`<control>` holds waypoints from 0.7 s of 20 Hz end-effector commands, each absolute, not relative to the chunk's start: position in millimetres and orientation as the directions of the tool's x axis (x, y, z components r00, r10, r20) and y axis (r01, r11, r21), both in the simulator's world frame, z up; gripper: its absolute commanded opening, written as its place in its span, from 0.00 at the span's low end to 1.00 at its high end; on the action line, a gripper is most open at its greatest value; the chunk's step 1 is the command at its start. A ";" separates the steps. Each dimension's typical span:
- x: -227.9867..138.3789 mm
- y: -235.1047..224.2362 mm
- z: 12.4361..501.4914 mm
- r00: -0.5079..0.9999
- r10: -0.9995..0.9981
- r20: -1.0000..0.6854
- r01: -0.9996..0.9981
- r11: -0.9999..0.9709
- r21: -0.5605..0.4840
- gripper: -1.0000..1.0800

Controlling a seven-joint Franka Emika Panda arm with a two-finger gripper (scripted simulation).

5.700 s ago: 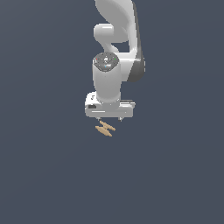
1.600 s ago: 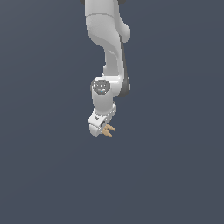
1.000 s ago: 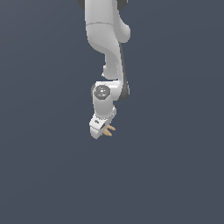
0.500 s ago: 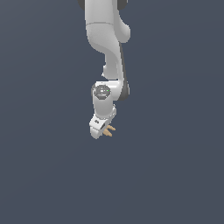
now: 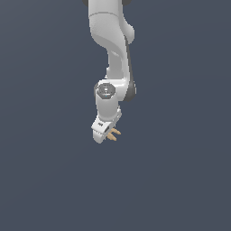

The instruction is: Pick up the object and move it to a goal position.

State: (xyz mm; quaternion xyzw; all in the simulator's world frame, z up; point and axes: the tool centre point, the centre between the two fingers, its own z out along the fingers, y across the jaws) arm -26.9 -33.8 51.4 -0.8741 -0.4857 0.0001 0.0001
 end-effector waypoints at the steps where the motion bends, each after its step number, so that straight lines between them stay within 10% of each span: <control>1: -19.2 -30.9 67.3 0.528 0.849 0.000 0.849 -0.528 0.000 0.00; 14: 37.6 -10.5 180.4 0.527 0.850 0.002 0.850 -0.527 -0.001 0.00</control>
